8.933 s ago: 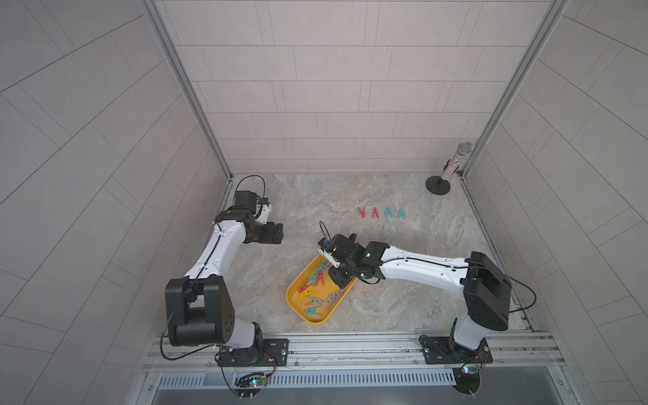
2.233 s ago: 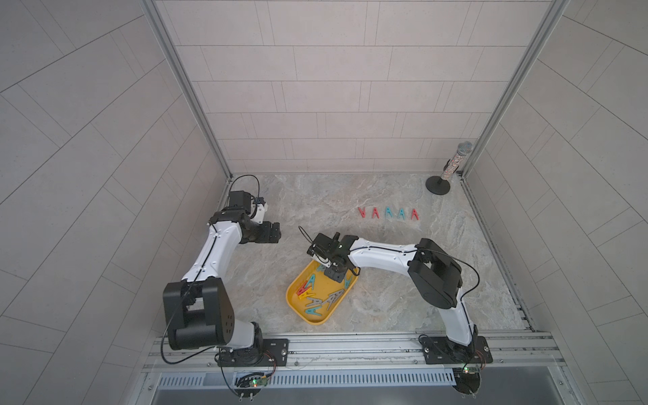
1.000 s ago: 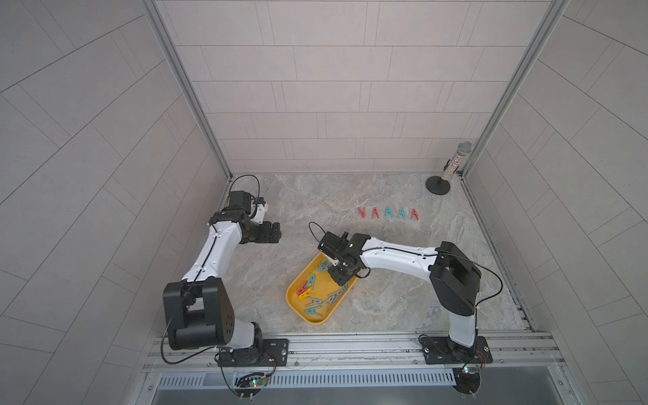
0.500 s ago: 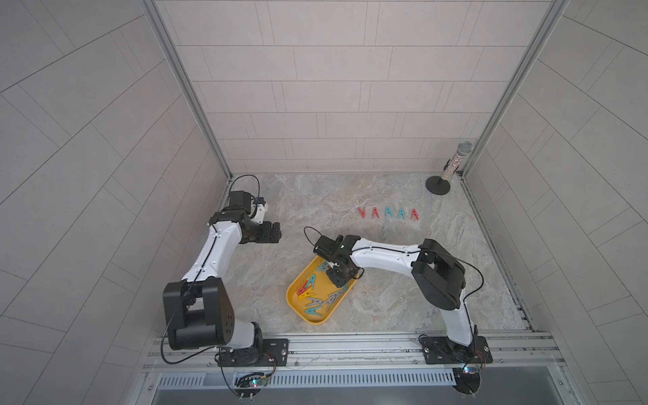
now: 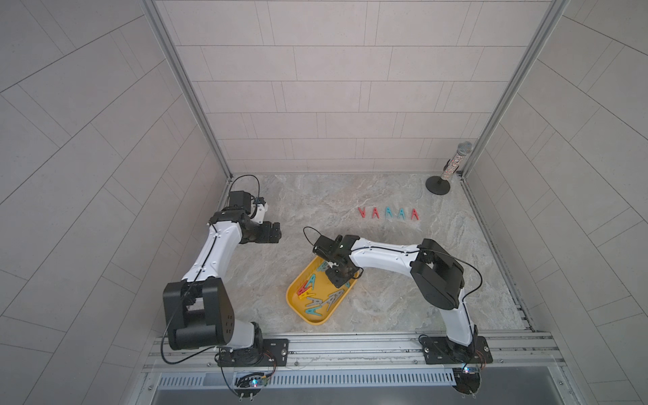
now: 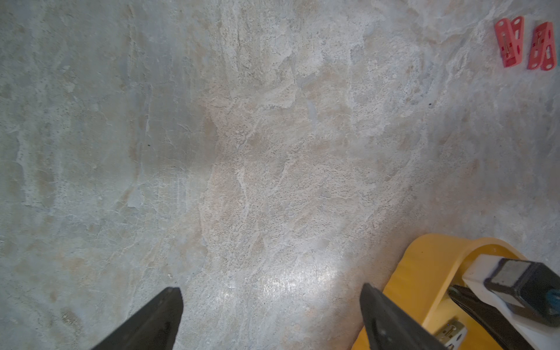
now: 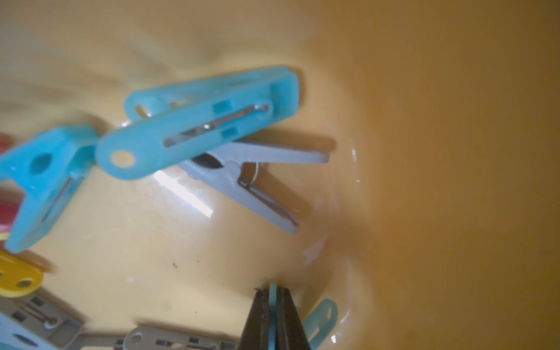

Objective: Take the clothespins out of the storage box
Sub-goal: Pick up the clothespin from the storage box.

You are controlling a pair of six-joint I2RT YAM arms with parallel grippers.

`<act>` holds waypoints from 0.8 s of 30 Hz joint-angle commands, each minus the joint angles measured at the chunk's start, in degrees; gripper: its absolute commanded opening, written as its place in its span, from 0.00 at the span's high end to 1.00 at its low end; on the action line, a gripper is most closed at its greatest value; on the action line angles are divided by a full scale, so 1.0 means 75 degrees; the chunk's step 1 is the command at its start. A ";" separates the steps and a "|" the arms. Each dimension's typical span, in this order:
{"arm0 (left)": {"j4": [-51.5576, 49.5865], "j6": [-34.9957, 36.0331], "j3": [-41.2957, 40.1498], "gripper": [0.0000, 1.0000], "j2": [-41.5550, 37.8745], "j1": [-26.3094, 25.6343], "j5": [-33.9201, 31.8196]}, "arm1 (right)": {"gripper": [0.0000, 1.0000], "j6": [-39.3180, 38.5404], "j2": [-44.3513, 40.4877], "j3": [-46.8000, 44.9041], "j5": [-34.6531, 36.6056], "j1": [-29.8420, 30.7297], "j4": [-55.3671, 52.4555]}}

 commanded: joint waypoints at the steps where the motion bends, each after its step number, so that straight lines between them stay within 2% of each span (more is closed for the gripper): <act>1: -0.0076 0.0012 0.0060 0.01 -0.0105 0.0046 0.0024 | 0.94 -0.0040 -0.0508 0.0144 -0.0116 0.0073 0.0029; 16: -0.0076 0.0012 0.0056 0.01 -0.0092 0.0053 -0.0008 | 0.97 -0.0031 -0.1535 0.0198 -0.0171 0.0009 0.0261; 20: -0.0073 0.0020 0.0046 0.01 -0.0104 0.0059 0.0004 | 0.97 0.0150 -0.1936 0.0215 -0.0307 -0.0454 0.0280; 24: -0.0069 0.0013 0.0044 0.01 -0.0105 0.0057 0.0026 | 0.97 0.0271 -0.2201 0.0147 -0.0355 -0.1349 0.0273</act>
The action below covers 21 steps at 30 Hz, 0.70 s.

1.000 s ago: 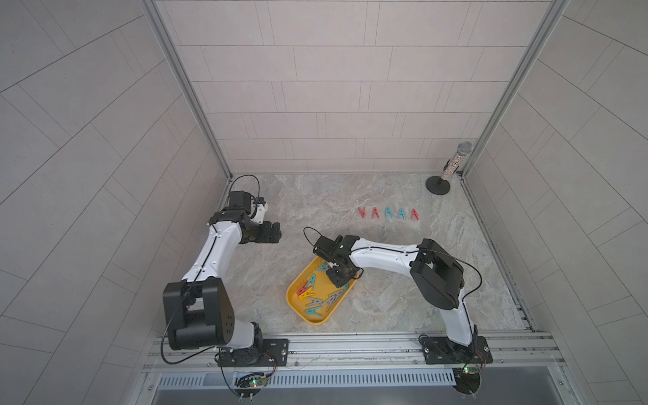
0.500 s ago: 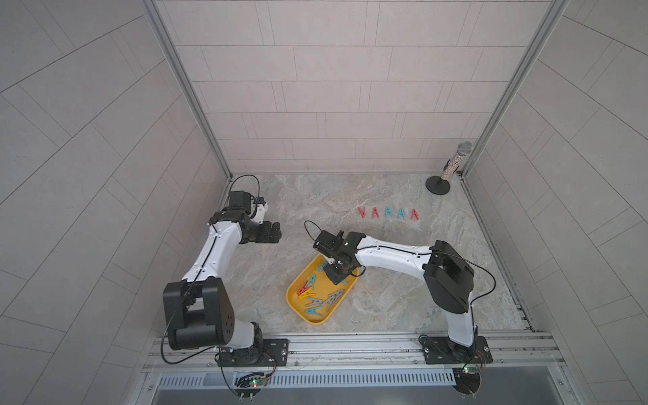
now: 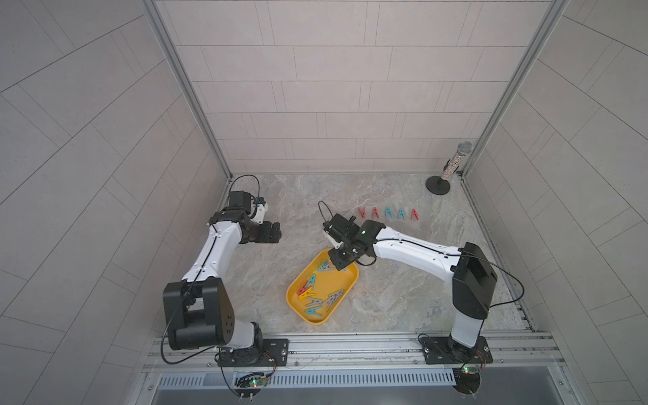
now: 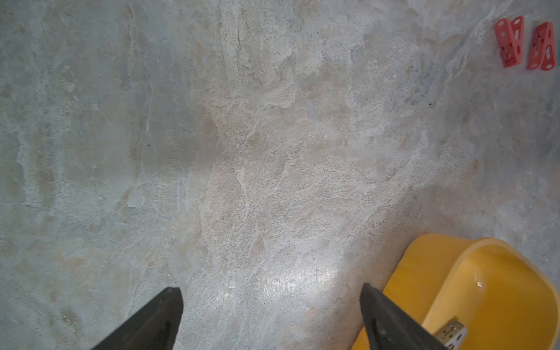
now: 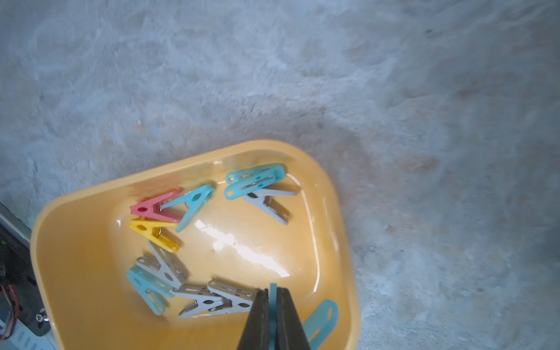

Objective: Take the clothespins out of the storage box
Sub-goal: Pick up the clothespin from the storage box, then place the clothespin at the center of the board.

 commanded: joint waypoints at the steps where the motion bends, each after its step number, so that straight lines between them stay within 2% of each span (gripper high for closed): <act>1: -0.0076 0.0014 0.0047 0.01 -0.0113 0.0062 0.0027 | 0.97 0.0201 -0.0315 0.0110 0.0068 -0.0767 -0.0067; 5: -0.0075 0.0018 0.0044 0.01 -0.0126 0.0057 0.0031 | 0.97 0.0251 -0.0048 0.0178 -0.0039 -0.1679 -0.0027; 10: -0.0075 0.0012 0.0044 0.01 -0.0124 0.0053 0.0065 | 0.97 0.0276 0.0843 0.0612 -0.0107 -0.2527 0.0036; 21: -0.0075 0.0012 0.0041 0.01 -0.0149 0.0057 0.0094 | 0.94 0.0375 0.2786 0.1951 -0.0209 -0.2856 -0.0079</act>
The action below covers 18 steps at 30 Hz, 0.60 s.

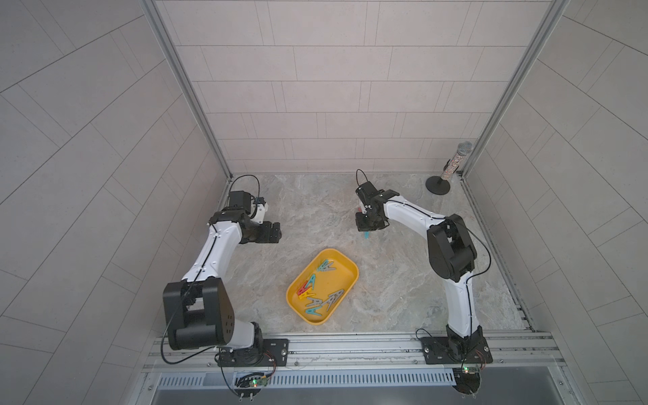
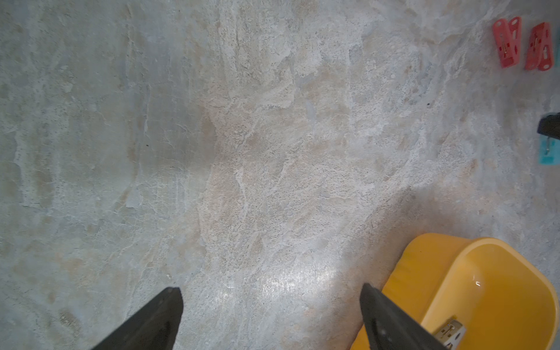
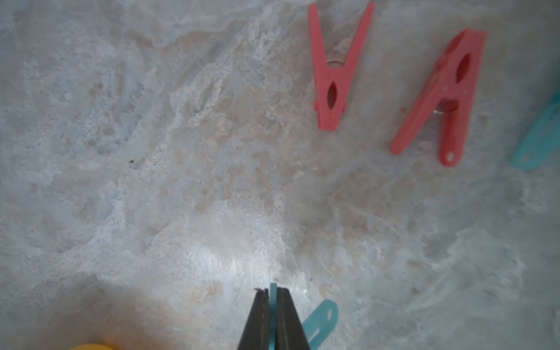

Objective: Take the clothespins out of the storage box
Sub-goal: Place the clothespin at the center of the board.

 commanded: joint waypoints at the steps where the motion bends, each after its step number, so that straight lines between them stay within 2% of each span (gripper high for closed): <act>1: -0.0070 0.0012 0.0032 0.01 -0.0151 0.0059 0.0054 | 0.94 0.0100 0.0248 0.0345 0.0042 0.0006 -0.0183; 8: -0.0076 0.0012 0.0032 0.01 -0.0179 0.0054 0.0116 | 0.91 0.0239 0.0803 0.0630 0.0093 -0.0099 -0.0185; 18: -0.0070 0.0023 0.0021 0.01 -0.0255 0.0057 0.0151 | 0.80 0.0302 0.0951 0.0767 0.0072 -0.0134 -0.0232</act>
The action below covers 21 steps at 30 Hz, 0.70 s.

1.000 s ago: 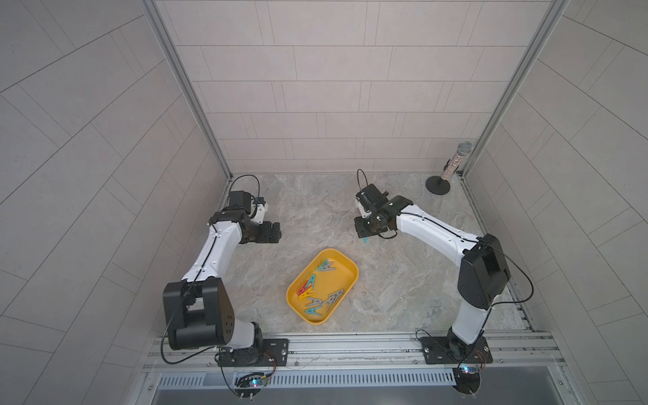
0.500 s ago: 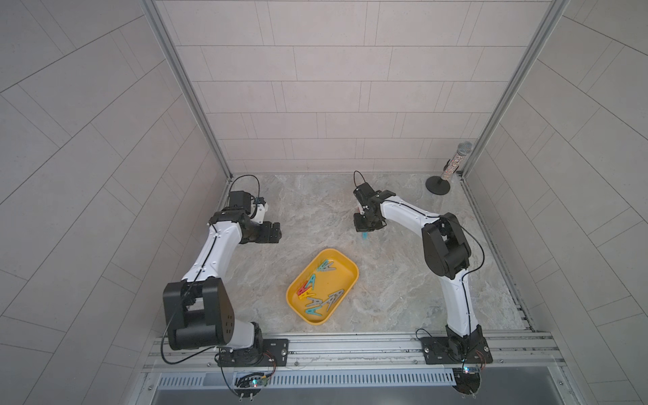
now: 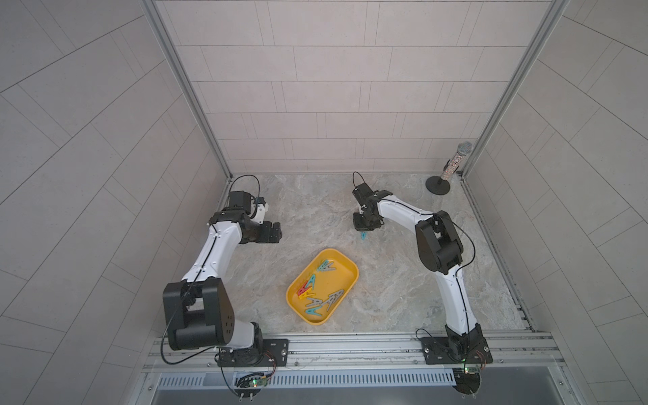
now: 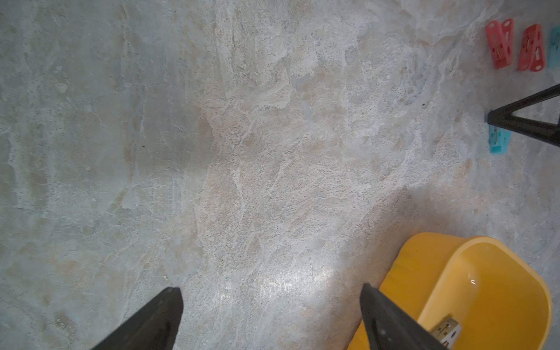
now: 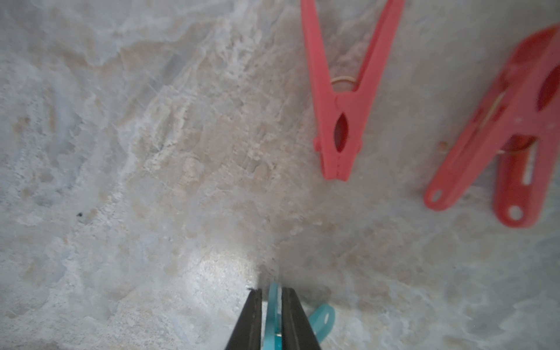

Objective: Take the clothespins out of the storage box
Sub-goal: Place the clothespin at the center of the board.

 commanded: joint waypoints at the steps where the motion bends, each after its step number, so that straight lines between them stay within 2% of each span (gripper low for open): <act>1: -0.0073 0.0024 0.0026 0.01 -0.0234 0.0055 0.0071 | 0.79 0.0071 0.0028 0.0087 0.0069 -0.0026 -0.0186; 13: -0.0070 0.0035 0.0021 0.01 -0.0234 0.0071 0.0059 | 0.70 -0.0138 -0.0963 0.0283 0.0090 0.0026 -0.0531; 15: -0.0072 0.0036 0.0020 0.01 -0.0230 0.0063 0.0053 | 0.65 -0.0189 -0.1215 0.0294 0.0060 0.0057 -0.0599; 21: -0.0069 0.0035 0.0022 0.01 -0.0228 0.0065 0.0043 | 0.65 -0.0536 -0.2084 0.0017 -0.0130 0.0430 -0.0612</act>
